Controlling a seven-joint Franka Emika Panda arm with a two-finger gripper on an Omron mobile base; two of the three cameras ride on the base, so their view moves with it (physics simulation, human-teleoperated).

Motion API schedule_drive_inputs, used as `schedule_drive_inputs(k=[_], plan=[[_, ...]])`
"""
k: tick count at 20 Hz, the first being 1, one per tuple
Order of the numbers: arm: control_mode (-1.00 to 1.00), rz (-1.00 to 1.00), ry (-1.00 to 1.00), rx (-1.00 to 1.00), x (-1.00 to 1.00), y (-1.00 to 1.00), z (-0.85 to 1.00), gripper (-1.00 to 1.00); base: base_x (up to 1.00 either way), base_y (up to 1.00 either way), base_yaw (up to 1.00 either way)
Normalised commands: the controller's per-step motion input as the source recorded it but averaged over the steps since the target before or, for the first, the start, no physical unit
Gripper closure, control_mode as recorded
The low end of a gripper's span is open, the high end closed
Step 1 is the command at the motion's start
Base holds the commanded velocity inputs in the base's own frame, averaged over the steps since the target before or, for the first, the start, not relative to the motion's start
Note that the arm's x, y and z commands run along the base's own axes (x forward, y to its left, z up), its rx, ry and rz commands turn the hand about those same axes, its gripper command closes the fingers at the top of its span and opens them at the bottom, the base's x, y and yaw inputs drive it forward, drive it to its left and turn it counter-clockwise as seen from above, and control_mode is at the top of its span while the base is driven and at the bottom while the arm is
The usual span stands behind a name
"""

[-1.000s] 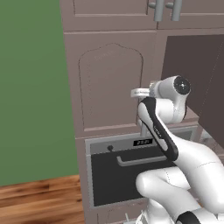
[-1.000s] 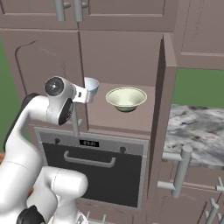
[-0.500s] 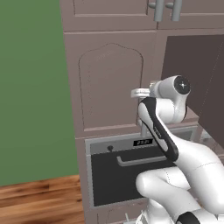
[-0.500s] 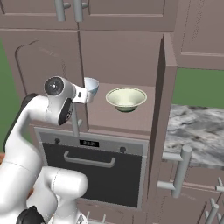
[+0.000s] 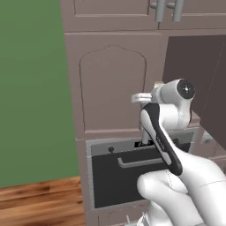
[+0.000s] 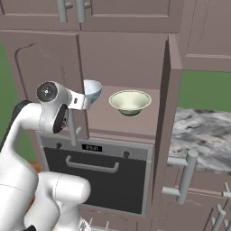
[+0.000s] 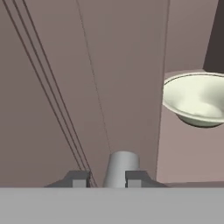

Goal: Move the bowls from the cabinet to the plates on the dining table.

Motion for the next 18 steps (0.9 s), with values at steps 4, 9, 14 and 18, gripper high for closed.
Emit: schedule_drive_inputs(k=[4,9,14,18], plan=[[-1.00,0.00,-0.07,0.00,-0.65,0.50,-0.51,1.00,0.00,0.00,0.00],[-1.00,0.00,-0.08,0.00,-0.74,0.59,-0.44,1.00,0.00,0.00,0.00],[-1.00,0.00,-0.04,0.00,-0.56,0.44,-0.30,-1.00,0.00,0.00,0.00],[-1.00,0.00,-0.05,0.02,-0.35,-0.35,0.24,-1.00,0.00,0.00,0.00]])
